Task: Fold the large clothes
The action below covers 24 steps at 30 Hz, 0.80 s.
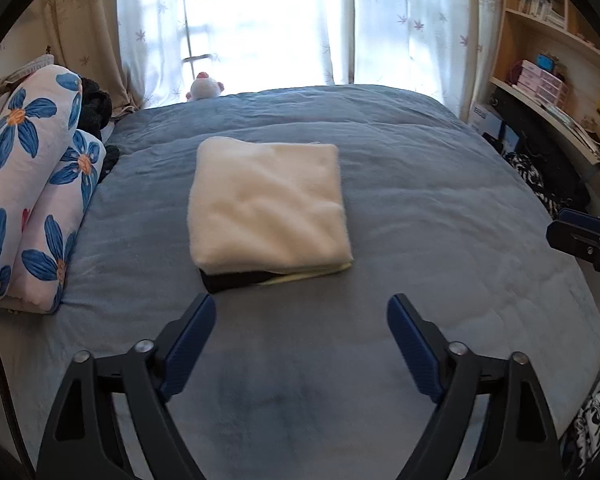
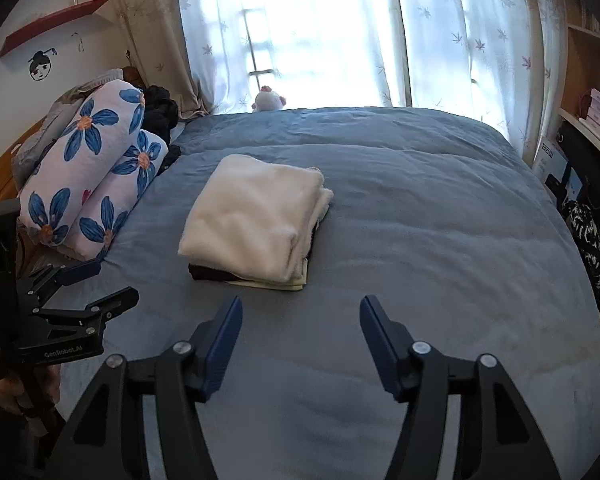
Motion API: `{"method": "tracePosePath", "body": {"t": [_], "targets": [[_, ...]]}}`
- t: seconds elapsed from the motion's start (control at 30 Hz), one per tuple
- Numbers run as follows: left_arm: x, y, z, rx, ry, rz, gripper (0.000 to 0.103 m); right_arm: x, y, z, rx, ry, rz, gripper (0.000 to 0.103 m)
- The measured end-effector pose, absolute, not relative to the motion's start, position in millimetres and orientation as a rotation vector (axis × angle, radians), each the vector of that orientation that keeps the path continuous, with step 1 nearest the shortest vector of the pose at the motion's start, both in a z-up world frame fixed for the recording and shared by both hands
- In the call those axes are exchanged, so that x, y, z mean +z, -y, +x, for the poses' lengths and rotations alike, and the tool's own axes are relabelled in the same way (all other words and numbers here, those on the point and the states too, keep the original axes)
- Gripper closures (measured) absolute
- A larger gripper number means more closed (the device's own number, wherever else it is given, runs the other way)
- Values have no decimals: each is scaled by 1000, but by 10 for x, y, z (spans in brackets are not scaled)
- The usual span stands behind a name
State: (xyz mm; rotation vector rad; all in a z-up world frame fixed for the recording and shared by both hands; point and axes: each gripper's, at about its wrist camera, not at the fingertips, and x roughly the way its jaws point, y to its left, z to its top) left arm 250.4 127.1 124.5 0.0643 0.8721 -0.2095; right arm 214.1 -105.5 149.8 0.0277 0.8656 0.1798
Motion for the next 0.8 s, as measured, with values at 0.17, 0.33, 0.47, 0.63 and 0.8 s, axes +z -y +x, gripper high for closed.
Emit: {"method": "tracePosePath", "body": {"t": [0.17,0.33,0.47,0.63,0.8], "targets": [[1235,-1150,2127,-281,-907,6,1,1410,1199,1802,172,-892,40,39],[1006,-1029,1776,-302,-911,-46,1,1090,1392,1482,137,-928,57,37],[728,-946,1492,-299,-878,-80,1,732,1527,1211,91,-945,38,35],[313,-927,1112,-236,-875,-168,1,339,1580,866,47,-944,15,31],[48,-841,791,-137,-891,-196,1,177,1648,518,34,-911,108,30]]}}
